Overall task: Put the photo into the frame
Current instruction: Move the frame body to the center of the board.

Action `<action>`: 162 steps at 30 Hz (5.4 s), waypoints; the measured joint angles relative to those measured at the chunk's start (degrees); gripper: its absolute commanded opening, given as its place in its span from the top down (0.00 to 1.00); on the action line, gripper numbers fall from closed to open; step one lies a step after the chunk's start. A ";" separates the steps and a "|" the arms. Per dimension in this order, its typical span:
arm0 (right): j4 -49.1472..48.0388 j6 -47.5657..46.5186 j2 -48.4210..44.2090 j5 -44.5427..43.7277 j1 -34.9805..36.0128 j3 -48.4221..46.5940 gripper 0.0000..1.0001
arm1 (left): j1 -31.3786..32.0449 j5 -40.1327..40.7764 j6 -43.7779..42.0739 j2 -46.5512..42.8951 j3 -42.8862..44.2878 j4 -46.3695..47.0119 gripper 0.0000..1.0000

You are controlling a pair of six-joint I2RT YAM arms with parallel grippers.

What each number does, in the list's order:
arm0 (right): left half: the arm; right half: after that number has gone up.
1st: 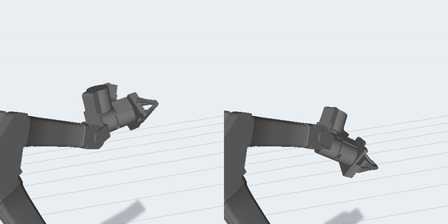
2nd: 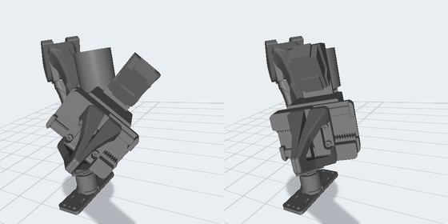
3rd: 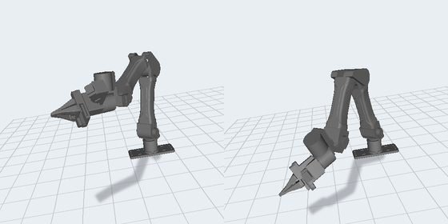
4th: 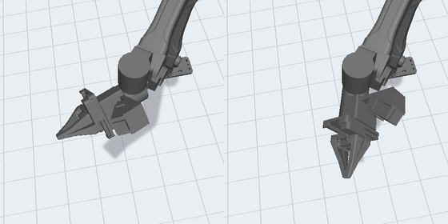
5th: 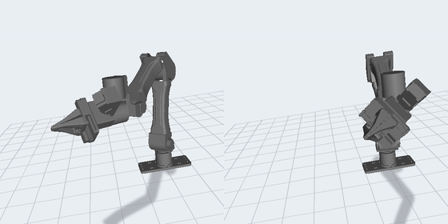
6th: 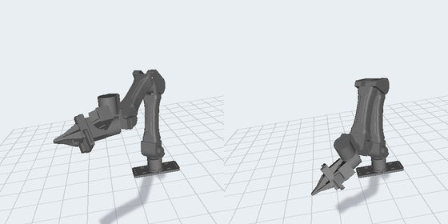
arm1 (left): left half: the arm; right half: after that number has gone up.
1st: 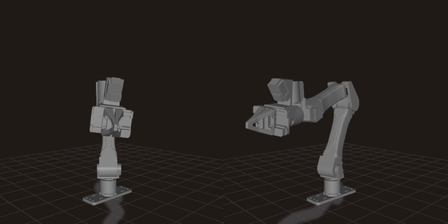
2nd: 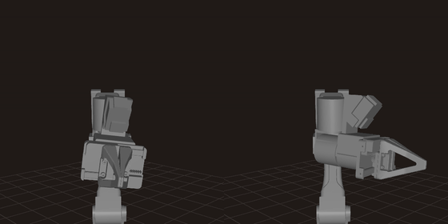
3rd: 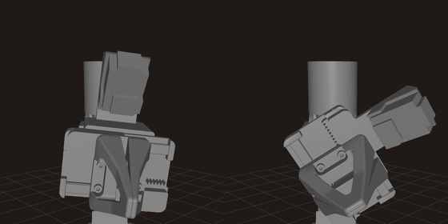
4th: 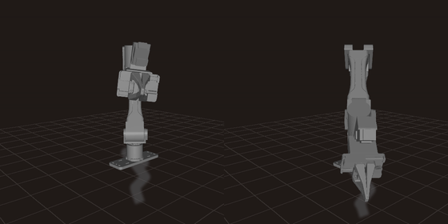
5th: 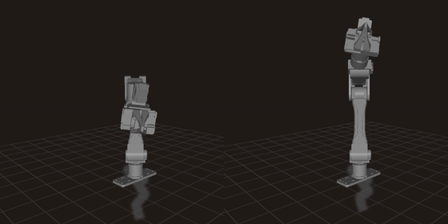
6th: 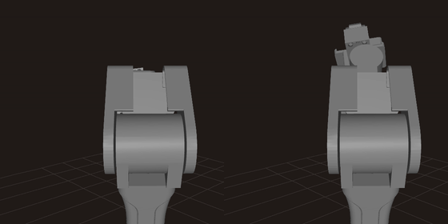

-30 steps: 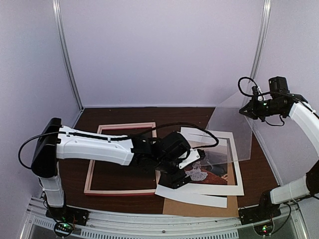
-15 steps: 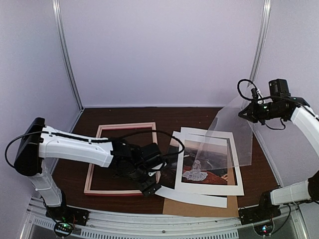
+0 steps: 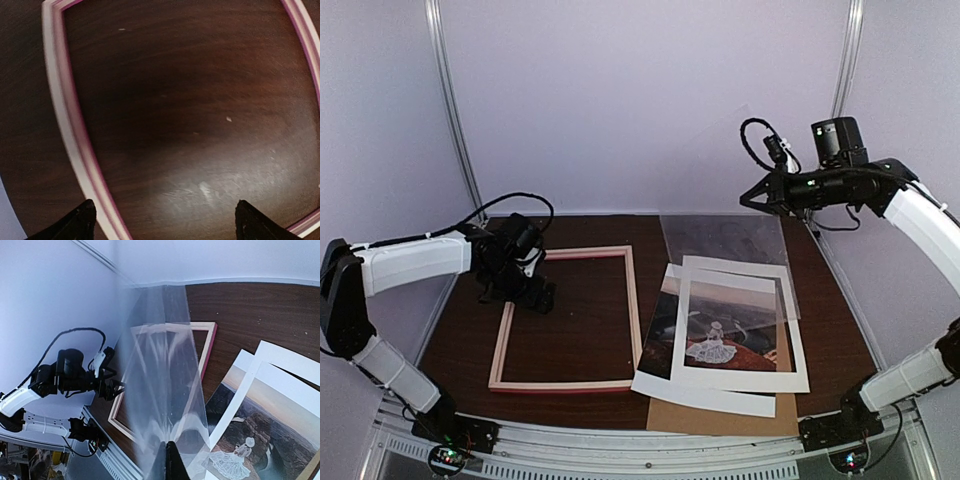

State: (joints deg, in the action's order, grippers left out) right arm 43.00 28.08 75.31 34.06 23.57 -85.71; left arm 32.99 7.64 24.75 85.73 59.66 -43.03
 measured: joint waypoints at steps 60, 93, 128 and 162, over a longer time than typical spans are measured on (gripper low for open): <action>-8.17 14.10 44.33 6.01 19.52 -39.47 1.00 | -18.36 3.13 -2.45 6.71 1.03 -1.90 0.03; -37.81 48.11 54.10 -1.64 28.68 -18.16 1.00 | -33.70 9.51 2.40 -14.08 4.17 0.15 0.02; -38.88 44.28 50.40 -9.90 28.81 -1.97 1.00 | -25.42 -1.05 2.84 -1.77 -3.30 7.08 0.02; -39.34 42.01 50.40 -7.43 27.34 -4.15 1.00 | -24.57 -8.74 2.99 10.23 -6.97 14.01 0.70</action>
State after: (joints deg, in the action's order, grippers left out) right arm 3.66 70.08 125.71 26.63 50.92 -89.86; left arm 8.43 -1.10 27.75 95.96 52.69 -29.02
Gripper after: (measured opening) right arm 0.007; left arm 0.359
